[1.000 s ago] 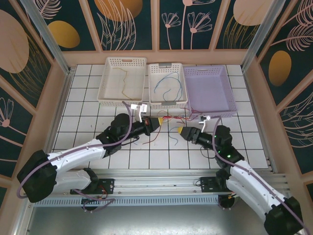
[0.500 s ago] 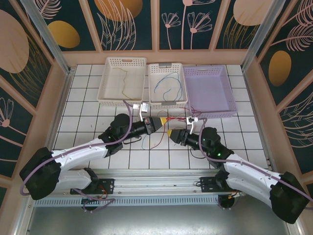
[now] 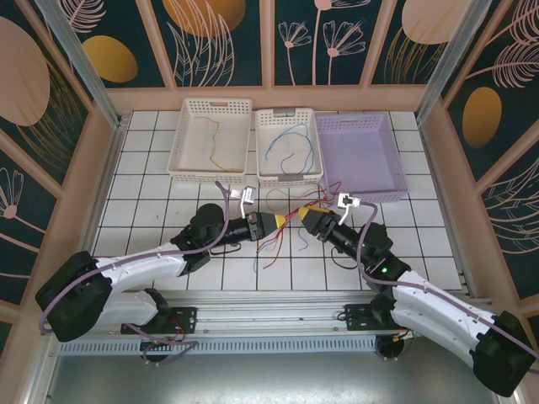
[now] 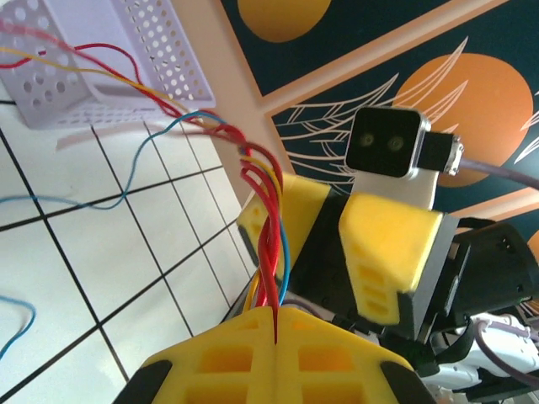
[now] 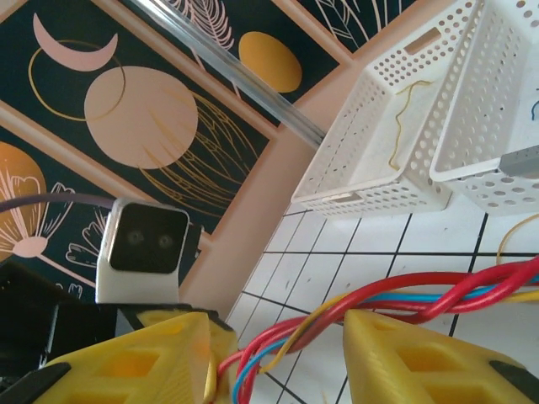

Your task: Untangle the cables

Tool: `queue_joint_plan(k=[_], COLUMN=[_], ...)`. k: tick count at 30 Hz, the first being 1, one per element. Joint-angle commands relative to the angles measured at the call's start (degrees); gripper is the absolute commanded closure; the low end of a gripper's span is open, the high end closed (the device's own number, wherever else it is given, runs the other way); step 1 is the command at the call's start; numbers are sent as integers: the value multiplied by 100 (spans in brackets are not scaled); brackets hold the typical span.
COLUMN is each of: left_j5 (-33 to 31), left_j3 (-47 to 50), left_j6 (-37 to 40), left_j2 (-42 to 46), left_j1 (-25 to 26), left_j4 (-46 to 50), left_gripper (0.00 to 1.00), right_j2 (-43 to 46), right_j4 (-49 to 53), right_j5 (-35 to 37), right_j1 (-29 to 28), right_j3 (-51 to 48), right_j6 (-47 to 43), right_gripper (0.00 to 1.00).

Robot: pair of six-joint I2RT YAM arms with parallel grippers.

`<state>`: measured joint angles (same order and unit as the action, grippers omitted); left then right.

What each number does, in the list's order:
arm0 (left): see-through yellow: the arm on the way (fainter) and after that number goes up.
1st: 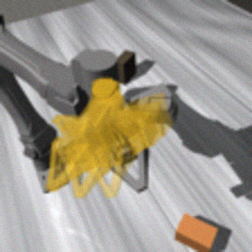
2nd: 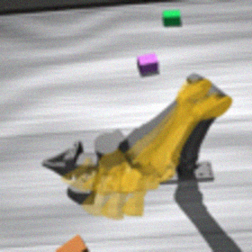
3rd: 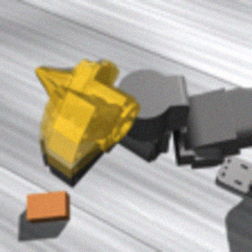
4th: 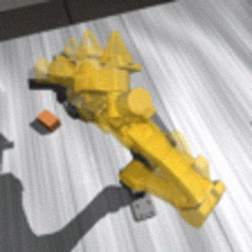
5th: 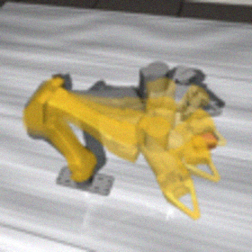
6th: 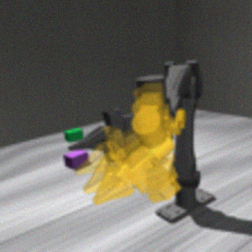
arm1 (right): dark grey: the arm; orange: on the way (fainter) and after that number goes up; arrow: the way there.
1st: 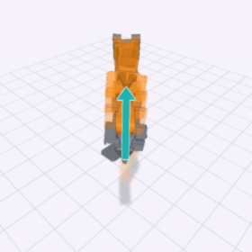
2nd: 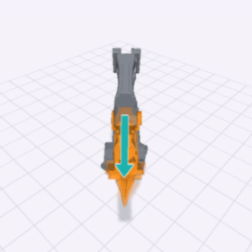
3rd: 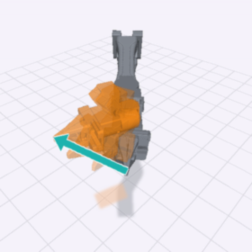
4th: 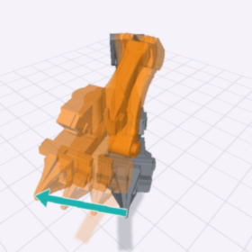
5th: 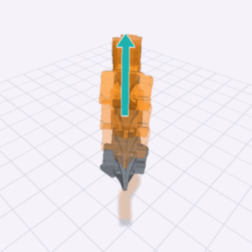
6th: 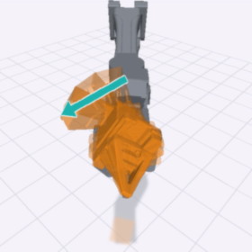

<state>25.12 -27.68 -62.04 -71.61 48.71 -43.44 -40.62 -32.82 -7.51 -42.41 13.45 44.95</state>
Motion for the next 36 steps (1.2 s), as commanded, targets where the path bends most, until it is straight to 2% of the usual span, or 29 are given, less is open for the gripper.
queue_joint_plan(k=[1,7,9,12,15,19,28,36], left_j5=[172,264,304,321,336,296,-447,-1276], left_j3=[130,181,184,213,284,299,-145,-437], left_j6=[-112,-150,-110,-19,38,210,1159,1739], left_j2=[113,130,130,163,165,263,999,1492], left_j1=[31,26,35,26,31,29,26,-61], left_j4=[-424,-591,-566,-451,-422,-170,1610,2725], left_gripper=[100,100,100,100,100,100,100,100], right_j2=[-258,-757,-806,-772,-792,-803,-126,781], right_j4=[-128,-276,-259,-188,-167,-87,600,1277], right_j5=[-12,-240,-242,-157,-128,-105,92,-260], right_j1=[16,14,14,14,14,23,185,877], right_j3=[129,248,293,326,334,326,108,-240], right_j6=[4,134,129,116,75,41,-62,43], right_gripper=[57,66,73,74,81,99,100,100])
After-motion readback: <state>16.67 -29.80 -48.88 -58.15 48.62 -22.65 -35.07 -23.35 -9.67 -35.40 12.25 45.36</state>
